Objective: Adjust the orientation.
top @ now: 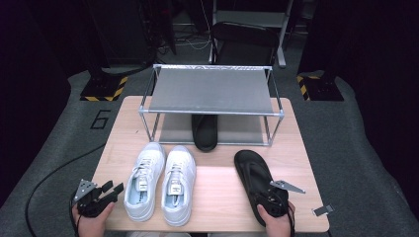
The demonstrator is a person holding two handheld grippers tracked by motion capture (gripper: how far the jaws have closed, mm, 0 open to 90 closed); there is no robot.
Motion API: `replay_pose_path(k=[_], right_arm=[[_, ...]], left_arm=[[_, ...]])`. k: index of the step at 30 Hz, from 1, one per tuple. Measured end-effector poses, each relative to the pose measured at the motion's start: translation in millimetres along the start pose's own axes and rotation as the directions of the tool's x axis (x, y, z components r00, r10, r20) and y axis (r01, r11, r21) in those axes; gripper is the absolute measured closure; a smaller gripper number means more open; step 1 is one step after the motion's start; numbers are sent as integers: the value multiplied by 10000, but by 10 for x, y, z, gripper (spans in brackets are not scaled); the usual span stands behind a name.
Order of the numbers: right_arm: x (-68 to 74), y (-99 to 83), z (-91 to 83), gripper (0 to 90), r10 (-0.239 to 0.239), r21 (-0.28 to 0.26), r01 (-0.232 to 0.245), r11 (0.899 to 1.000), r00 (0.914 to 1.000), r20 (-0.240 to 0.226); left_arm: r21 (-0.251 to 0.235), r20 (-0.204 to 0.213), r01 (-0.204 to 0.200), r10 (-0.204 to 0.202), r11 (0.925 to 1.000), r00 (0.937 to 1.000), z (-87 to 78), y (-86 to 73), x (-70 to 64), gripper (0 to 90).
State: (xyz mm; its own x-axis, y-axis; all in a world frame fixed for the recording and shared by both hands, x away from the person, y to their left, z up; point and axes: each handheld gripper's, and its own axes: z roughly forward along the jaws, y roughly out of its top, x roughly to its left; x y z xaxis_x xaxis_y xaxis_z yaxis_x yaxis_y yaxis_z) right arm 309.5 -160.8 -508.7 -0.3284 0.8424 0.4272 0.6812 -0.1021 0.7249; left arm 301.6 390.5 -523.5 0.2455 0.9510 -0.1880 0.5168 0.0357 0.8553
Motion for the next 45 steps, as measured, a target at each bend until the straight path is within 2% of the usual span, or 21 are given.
replay_pose_path(k=[1, 2, 3, 5, 8, 10, 11, 12, 14, 18, 19, 24, 25, 27, 28, 29, 32, 34, 38, 43, 45], right_arm=[[0, 0, 0, 818, 0, 0, 0, 10000, 10000, 0], [68, -5, 51, 810, 114, 153, -112, 9998, 9998, -186], [81, -5, 76, 804, -1, 158, 6, 9999, 9996, -294], [88, -7, 90, 786, -56, 186, 66, 9998, 9987, -499], [78, 10, 50, 735, 127, 17, -126, 9999, 9976, -683], [60, 41, -31, 699, 96, -235, -109, 9997, 9983, -570], [27, 74, -134, 665, 12, -541, -32, 9985, 9993, -361], [27, 74, -134, 665, 12, -541, -32, 9985, 9993, -361], [-40, 108, -280, 605, 92, -992, -92, 9950, 10000, -7], [-190, 99, -414, 523, 99, -1149, -3, 9934, 9965, 828], [-223, 92, -418, 520, 150, -1124, -50, 9936, 9959, 889], [-371, 34, -390, 515, 420, -829, -333, 9960, 9935, 1054], [-425, -6, -362, 513, 667, -788, -588, 9952, 9926, 1018], [-469, -41, -340, 512, 682, -589, -621, 9963, 9917, 1090], [-469, -41, -340, 512, 682, -589, -621, 9963, 9917, 1090], [-495, -76, -333, 512, 931, -510, -882, 9948, 9902, 1044], [-519, -108, -333, 511, 1128, -489, -1086, 9929, 9892, 935], [-555, -150, -322, 513, 1442, -358, -1417, 9893, 9862, 810], [-562, -190, -310, 523, 1676, -294, -1659, 9857, 9835, 676], [-567, -200, -312, 538, 1662, -263, -1649, 9860, 9841, 621], [-559, -211, -306, 559, 1878, -186, -1871, 9822, 9814, 404]], left_arm=[[0, 0, 0, 0, 10000, 10000, 0, 0, 0, 487], [21, 1, 5, -5, 10000, 10000, -1, 0, 1, 487], [8, -3, 18, -18, 10000, 10000, 0, -1, 1, 487], [-1, -10, 11, -11, 10000, 10000, -1, -1, 2, 487], [-9, -15, 21, -21, 10000, 10000, -3, -1, 3, 487], [-30, -20, 42, -42, 10000, 10000, 3, -4, 3, 486], [58, 15, -2, 2, 10000, 10000, 1, -1, 3, 486], [58, 15, -2, 2, 10000, 10000, 1, -1, 3, 487], [52, 35, -7, 7, 10000, 10000, 0, 1, 1, 486], [-178, -16, 137, -137, 9997, 9999, 15, -5, -1, 486], [-34, 54, 119, -119, 9999, 9999, 8, 2, 4, 486], [10, 89, 92, -93, 10000, 9999, 21, 9, -2, 486], [15, 92, 71, -71, 10000, 9999, 24, 12, -2, 486], [-6, 109, 88, -88, 10000, 9999, 33, 16, -3, 486], [-6, 109, 88, -88, 10000, 9999, 33, 16, -3, 486], [24, 128, 90, -91, 10000, 9999, 41, 22, -4, 485], [57, 177, 65, -66, 10000, 9998, 54, 28, -9, 486], [-25, 187, 44, -43, 10000, 9998, 78, 37, -26, 486], [-125, 227, 62, -59, 9999, 9997, 105, 50, -31, 486], [-184, 249, 49, -44, 9998, 9997, 131, 58, -42, 486], [-18, 332, 31, -30, 10000, 9994, 128, 66, -40, 486]])
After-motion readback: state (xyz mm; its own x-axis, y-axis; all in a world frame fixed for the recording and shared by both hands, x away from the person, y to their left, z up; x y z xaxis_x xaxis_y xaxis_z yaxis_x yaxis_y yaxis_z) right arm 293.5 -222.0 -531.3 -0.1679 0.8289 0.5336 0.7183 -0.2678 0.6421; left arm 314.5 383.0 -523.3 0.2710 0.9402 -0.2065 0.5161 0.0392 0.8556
